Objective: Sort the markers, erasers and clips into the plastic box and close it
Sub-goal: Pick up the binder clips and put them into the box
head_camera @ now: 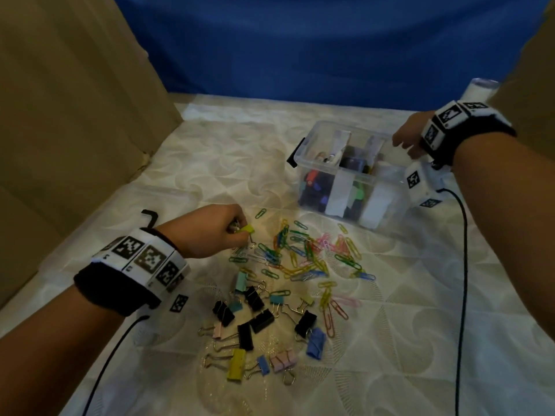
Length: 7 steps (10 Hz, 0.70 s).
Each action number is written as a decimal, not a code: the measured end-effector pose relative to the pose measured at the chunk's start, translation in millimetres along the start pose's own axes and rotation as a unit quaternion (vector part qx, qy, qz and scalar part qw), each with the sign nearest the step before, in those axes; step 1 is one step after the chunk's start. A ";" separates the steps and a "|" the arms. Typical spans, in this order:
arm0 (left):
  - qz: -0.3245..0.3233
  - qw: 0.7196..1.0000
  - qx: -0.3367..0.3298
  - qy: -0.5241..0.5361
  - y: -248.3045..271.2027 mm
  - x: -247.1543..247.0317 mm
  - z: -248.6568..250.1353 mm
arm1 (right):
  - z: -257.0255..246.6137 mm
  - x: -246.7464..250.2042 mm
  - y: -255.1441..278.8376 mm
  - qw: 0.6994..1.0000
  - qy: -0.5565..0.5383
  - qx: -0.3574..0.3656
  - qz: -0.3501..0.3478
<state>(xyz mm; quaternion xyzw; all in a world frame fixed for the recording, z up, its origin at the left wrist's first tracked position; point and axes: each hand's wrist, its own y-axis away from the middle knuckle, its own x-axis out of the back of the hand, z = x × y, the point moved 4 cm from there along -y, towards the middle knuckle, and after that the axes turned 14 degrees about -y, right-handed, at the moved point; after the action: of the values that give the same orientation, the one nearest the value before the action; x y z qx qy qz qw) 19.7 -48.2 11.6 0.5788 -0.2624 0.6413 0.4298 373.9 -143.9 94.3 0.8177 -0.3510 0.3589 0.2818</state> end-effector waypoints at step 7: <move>0.104 0.983 -0.086 -0.127 -205.4 91.5 203.9 | 83.8 -51.6 47.7 0.981 -0.103 0.100 0.130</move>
<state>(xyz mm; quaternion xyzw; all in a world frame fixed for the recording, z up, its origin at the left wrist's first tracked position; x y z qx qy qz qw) 304.3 -94.5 106.3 0.5862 -0.4280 0.5788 0.3718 343.9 -212.9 14.9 0.8217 -0.4435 0.3398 0.1119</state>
